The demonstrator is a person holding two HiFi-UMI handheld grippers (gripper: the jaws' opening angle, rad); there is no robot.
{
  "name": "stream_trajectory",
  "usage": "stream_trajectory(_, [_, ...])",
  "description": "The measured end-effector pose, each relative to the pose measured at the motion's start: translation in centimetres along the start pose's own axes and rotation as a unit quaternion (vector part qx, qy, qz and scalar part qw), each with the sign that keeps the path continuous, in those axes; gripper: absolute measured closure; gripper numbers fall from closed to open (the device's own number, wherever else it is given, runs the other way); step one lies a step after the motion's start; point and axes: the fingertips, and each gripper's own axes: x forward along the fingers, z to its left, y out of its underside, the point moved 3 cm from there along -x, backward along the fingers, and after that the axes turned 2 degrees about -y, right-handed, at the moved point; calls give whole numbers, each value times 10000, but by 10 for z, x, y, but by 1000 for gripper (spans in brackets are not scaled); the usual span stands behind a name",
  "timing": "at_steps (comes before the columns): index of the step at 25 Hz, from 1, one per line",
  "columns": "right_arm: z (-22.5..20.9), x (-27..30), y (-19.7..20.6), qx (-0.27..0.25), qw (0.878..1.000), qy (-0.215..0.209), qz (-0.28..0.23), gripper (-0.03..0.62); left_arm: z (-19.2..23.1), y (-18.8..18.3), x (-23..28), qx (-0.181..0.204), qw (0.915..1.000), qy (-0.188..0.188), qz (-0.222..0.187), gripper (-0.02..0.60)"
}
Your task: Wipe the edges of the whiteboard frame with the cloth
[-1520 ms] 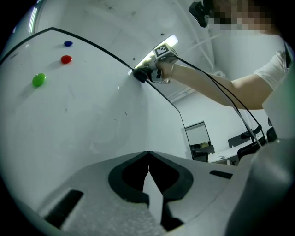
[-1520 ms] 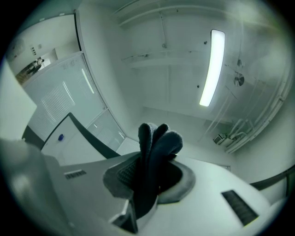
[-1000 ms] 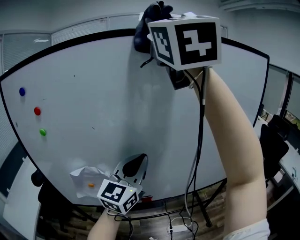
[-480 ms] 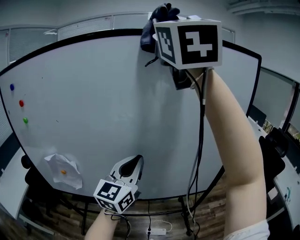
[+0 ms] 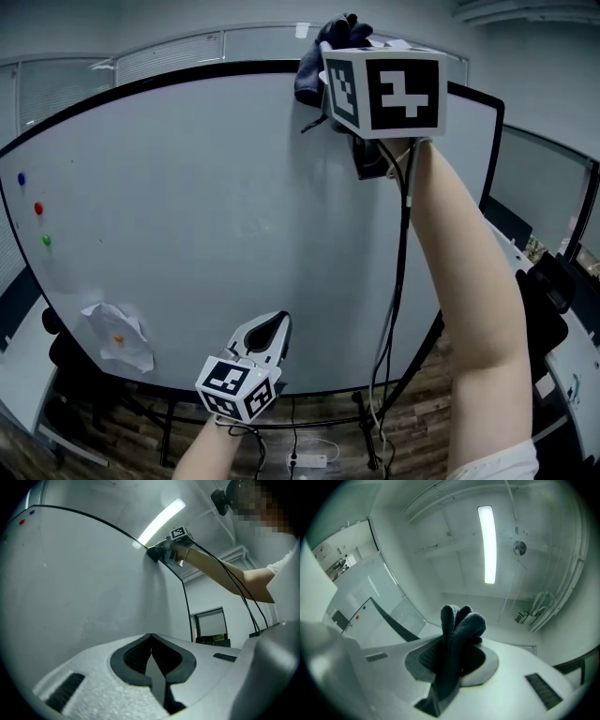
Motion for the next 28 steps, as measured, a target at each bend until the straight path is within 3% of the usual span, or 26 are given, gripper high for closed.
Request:
stream_trajectory(6, [-36,-16,11,-79,9993,341,109,526,-20,8,13,193,9987,433,203,564])
stream_trajectory(12, [-77,-34,20,-173,9989,410,126,526,-59,15,36,188,9967,767,195,564])
stream_trajectory(19, [-122,-49,39,-20,9985,526,151,526,-82,16,65,183,9975,680,38,563])
stream_trajectory(28, [-208,-91,60,-27,9976,681,155,526,-153,26,117,175,9969,770,52,563])
